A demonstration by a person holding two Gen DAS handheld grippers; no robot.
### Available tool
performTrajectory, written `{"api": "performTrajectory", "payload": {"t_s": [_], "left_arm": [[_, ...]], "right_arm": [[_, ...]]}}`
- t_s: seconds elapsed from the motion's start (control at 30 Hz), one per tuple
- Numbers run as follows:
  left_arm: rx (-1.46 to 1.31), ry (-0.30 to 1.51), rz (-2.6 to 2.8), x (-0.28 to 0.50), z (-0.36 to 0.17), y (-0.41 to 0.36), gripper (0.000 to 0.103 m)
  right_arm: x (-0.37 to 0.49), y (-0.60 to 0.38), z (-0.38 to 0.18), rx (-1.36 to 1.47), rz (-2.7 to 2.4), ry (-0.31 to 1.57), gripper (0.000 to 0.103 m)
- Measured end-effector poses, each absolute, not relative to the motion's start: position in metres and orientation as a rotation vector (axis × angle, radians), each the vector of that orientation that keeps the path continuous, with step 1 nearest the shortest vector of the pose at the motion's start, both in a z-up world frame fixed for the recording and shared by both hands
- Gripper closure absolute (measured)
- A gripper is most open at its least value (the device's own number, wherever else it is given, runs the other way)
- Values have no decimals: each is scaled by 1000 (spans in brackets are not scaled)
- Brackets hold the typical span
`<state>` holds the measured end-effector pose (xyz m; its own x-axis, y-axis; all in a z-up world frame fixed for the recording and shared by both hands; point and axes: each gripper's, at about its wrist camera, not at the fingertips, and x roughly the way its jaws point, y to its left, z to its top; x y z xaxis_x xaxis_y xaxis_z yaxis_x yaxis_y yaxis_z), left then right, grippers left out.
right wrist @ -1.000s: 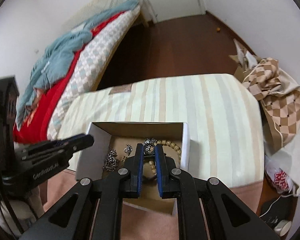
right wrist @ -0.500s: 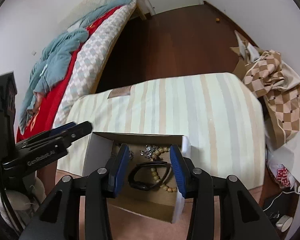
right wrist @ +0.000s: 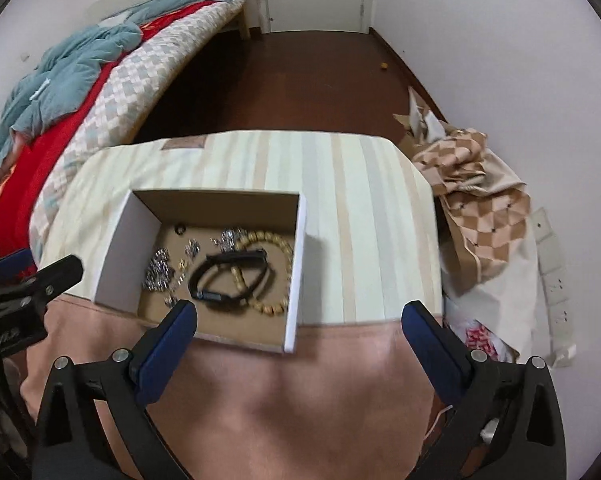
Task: Organize jewelry
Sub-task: 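Lift both open tools out of the box and back away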
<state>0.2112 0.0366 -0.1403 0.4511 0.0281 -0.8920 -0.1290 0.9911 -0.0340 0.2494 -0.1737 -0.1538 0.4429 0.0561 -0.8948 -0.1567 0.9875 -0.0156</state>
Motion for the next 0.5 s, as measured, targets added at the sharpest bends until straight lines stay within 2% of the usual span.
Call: {"api": "performTrajectory", "payload": {"t_s": [0.23,0.5], "left_arm": [[-83,1032,100,173,-108,29,2],[-88,960,97,118,-54,19,2]], "right_arm": [[210,-183,-130,-107,79,1073,0],[147,-191,-64,-95,75,980,0]]}}
